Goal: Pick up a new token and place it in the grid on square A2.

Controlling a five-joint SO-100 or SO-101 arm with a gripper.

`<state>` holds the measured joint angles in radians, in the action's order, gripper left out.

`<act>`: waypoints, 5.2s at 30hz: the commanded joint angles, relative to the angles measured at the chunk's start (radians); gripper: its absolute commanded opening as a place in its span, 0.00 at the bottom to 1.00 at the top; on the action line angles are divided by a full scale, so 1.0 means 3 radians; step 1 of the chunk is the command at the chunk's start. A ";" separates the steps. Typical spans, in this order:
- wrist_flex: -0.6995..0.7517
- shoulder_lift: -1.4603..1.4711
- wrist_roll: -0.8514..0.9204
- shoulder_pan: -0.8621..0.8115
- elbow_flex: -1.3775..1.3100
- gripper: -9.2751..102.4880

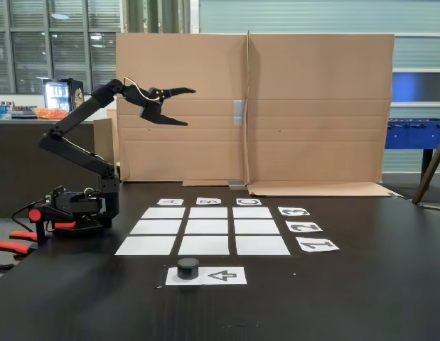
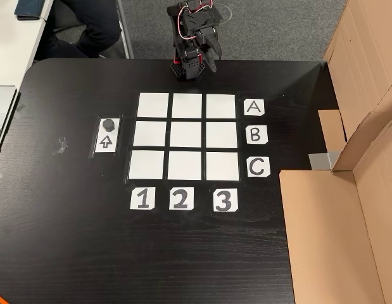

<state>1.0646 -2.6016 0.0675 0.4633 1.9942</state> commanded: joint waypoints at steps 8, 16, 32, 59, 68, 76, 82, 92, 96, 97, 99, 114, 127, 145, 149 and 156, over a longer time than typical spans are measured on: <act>0.0174 0.0706 -0.0169 -0.0179 -0.0522 0.45; 0.0624 0.1549 -0.0194 -0.0307 -0.1222 0.47; 0.1703 0.3451 -0.0261 -0.0869 -0.2853 0.53; 0.1657 0.3901 -0.0261 -0.1386 -0.2894 0.53; 0.1641 0.4019 -0.0174 -0.1831 -0.2894 0.53; 0.1677 0.4101 0.0046 -0.2332 -0.2792 0.53; 0.1641 0.4254 0.0174 -0.2730 -0.2823 0.53; 0.1621 0.4351 0.0307 -0.3140 -0.2853 0.53; 0.1616 0.4449 0.0353 -0.3283 -0.2879 0.53; 0.1616 0.4484 0.0363 -0.3319 -0.2889 0.53; 0.1616 0.4561 0.0373 -0.3390 -0.2930 0.53; 0.1616 0.4945 0.0542 -0.3871 -0.3298 0.53; 0.1795 0.5630 0.0634 -0.4080 -0.4172 0.53; 0.2112 0.6432 0.0675 -0.4142 -0.5149 0.53; 0.2112 0.6509 0.0695 -0.4137 -0.5175 0.53; 0.2112 0.6637 0.0782 -0.4111 -0.5267 0.52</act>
<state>1.6935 -0.6029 0.2915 -0.7731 0.4556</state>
